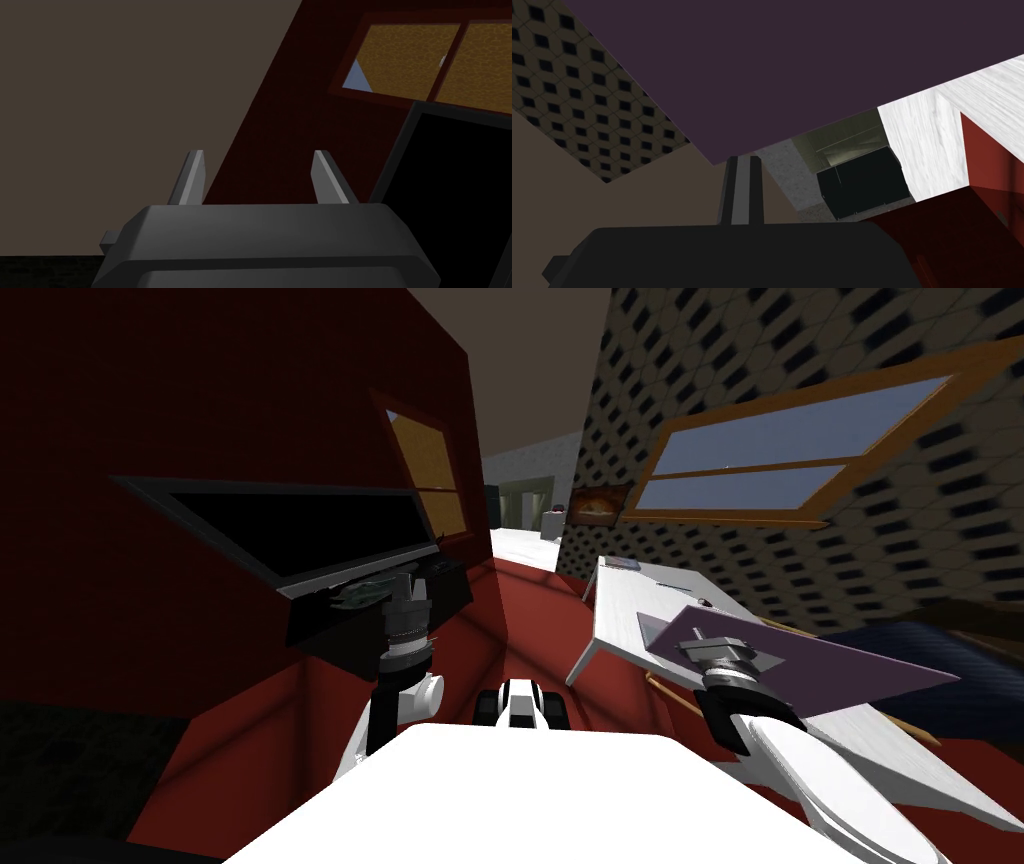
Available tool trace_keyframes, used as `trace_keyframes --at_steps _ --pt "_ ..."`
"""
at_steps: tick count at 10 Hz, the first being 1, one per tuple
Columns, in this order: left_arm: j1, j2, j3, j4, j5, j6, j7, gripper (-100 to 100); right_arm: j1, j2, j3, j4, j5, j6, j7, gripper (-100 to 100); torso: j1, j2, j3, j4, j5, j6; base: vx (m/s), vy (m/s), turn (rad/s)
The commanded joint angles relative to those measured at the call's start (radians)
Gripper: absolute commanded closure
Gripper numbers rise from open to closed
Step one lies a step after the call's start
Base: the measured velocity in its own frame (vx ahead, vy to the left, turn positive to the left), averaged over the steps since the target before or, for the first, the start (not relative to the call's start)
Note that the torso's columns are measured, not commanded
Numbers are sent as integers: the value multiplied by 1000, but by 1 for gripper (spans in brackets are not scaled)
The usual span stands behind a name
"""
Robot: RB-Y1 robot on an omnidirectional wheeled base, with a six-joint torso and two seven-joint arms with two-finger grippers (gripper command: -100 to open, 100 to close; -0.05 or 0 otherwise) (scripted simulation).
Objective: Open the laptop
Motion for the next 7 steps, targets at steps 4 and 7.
trace_keyframes --at_steps 4,7 --pt "0 0 0 0 0 0 0 0 36 13 -18 -52 44 -65 -28 -100 4 0 0 0 1 0 86 15 -117" --pt "0 0 0 0 0 0 0 0 90 -25 -61 -79 23 -91 -40 -100 1 -2 -2 -1 1 -1 162 78 -58"
